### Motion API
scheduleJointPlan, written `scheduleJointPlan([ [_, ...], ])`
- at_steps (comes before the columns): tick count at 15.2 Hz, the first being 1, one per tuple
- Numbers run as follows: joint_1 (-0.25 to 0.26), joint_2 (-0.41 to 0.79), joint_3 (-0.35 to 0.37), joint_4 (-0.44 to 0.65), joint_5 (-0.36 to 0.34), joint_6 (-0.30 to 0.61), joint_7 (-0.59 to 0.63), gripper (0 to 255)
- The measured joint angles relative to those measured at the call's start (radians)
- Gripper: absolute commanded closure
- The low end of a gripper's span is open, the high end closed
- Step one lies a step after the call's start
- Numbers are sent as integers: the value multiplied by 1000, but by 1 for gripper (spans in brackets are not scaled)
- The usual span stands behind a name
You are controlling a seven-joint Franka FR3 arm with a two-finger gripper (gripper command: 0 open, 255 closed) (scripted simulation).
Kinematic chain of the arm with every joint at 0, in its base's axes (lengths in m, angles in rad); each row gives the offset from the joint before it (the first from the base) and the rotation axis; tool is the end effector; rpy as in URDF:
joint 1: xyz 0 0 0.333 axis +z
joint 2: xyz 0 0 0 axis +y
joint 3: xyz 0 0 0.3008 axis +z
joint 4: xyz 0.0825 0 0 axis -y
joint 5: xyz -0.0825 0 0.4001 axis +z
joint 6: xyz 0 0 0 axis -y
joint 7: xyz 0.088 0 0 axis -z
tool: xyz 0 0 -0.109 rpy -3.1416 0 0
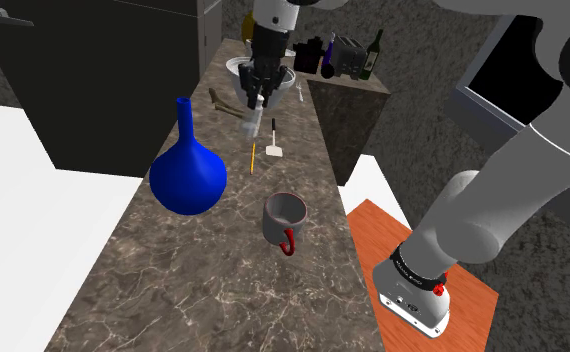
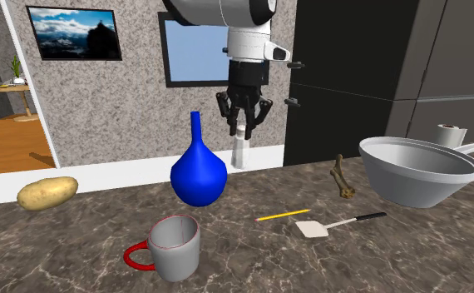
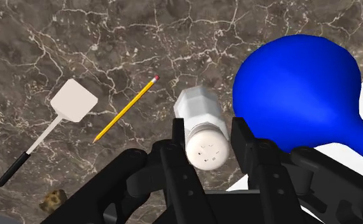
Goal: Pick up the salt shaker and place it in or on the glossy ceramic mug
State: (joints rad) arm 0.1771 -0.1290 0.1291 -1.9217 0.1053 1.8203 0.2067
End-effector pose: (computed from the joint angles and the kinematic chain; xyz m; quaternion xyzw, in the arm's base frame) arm 0.5142 0.1746 0.5275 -0.9983 -0.0370 -0.0021 0.0449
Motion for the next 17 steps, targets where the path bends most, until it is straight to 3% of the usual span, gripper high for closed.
scheduleJointPlan([
  [7,44,-237,46,-213,44,-15,73,255],
  [17,125,-537,121,-389,129,-120,197,255],
])
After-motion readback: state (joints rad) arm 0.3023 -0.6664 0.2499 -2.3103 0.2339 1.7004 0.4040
